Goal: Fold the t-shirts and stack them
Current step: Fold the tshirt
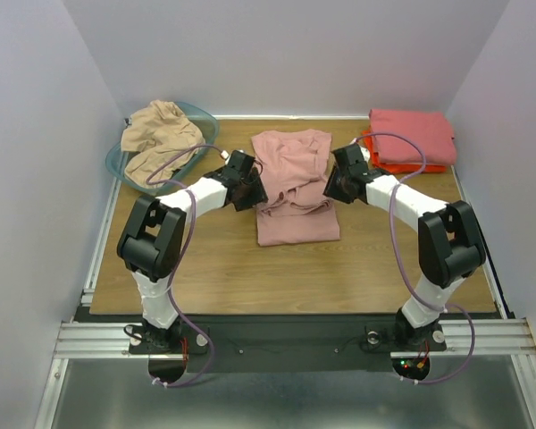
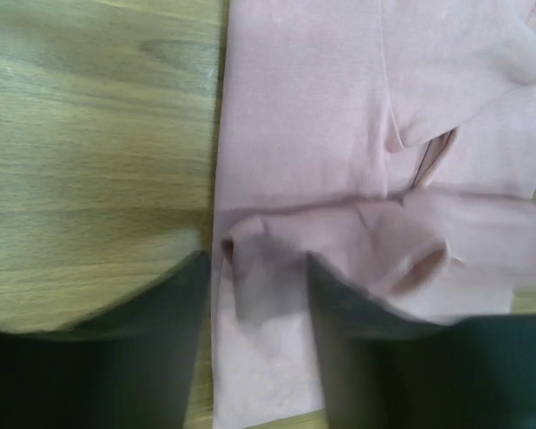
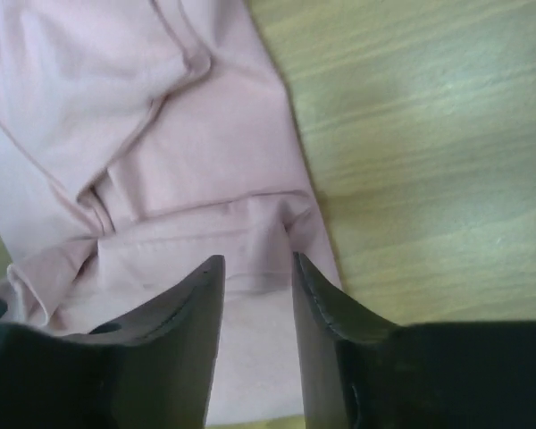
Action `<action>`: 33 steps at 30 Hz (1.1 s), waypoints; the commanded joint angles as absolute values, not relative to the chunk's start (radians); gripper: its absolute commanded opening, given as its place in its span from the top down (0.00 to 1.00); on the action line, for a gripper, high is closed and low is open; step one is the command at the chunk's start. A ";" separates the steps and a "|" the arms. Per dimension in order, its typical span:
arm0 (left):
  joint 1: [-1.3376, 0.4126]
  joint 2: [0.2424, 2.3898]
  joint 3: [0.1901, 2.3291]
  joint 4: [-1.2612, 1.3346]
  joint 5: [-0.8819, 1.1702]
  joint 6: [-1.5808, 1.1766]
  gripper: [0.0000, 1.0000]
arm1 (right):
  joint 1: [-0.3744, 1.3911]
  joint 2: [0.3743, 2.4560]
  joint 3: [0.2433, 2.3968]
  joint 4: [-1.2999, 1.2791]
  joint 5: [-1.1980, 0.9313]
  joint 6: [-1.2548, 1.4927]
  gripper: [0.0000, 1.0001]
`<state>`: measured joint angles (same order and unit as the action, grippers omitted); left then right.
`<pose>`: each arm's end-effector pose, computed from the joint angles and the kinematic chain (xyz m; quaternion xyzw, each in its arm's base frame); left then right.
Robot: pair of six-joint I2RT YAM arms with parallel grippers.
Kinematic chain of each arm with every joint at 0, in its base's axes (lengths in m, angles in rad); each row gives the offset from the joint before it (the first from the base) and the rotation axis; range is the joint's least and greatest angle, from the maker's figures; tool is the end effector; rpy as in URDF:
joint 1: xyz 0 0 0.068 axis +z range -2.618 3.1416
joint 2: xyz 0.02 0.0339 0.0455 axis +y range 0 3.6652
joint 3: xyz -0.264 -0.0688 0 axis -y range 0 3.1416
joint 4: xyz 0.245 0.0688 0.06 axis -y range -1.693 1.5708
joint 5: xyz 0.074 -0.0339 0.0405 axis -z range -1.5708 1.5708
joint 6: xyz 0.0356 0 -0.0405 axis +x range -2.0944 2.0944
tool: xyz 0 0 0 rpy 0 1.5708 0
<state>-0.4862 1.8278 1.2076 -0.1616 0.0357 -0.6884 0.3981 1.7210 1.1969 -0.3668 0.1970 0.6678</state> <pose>0.3523 -0.1876 0.1981 -0.0863 0.9190 -0.2267 0.3108 0.3439 0.1371 0.2192 0.1586 0.9253 0.0887 0.3329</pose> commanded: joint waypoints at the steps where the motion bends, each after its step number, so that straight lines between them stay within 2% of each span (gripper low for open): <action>1: -0.463 1.816 1.325 -0.214 0.026 -0.628 0.30 | 0.368 1.738 1.276 -0.333 0.177 0.588 0.48; 2: -0.462 1.810 1.327 -0.218 0.023 -0.623 0.12 | 0.368 1.735 1.287 -0.333 0.161 0.539 0.34; 3: -0.463 1.783 1.309 -0.215 0.028 -0.617 0.02 | 0.368 1.717 1.284 -0.333 0.119 0.519 0.29; 5: -0.463 1.715 1.276 -0.207 0.028 -0.620 0.02 | 0.368 1.680 1.241 -0.333 0.060 0.488 0.18; 7: -0.465 1.662 1.193 -0.193 0.031 -0.638 0.02 | 0.368 1.637 1.195 -0.325 0.005 0.474 0.15; 8: -0.469 1.634 1.155 -0.169 0.037 -0.644 0.02 | 0.370 1.597 1.169 -0.296 -0.058 0.469 0.06; 9: -0.472 1.578 1.119 -0.157 0.044 -0.653 0.02 | 0.373 1.577 1.145 -0.278 -0.108 0.459 0.00; 10: -0.477 1.548 1.036 -0.144 0.058 -0.661 0.02 | 0.386 1.562 1.085 -0.256 -0.202 0.456 0.00; 13: -0.495 1.441 0.866 -0.101 0.072 -0.712 0.02 | 0.449 1.537 1.014 -0.186 -0.291 0.448 0.00; 22: -0.522 1.114 0.476 -0.081 0.081 -0.857 0.02 | 0.571 1.733 1.129 -0.130 -0.241 0.422 0.00; 27: -0.520 0.938 0.387 -0.133 0.051 -0.913 0.02 | 0.572 1.833 1.224 -0.126 -0.206 0.379 0.00; 33: -0.520 0.884 0.414 -0.216 0.000 -0.922 0.02 | 0.571 1.930 1.302 -0.123 -0.083 0.351 0.00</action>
<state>-0.5179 0.9089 0.3916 -0.1627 0.0467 -0.9020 0.5743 1.8965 1.2320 -0.1780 -0.1799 0.3950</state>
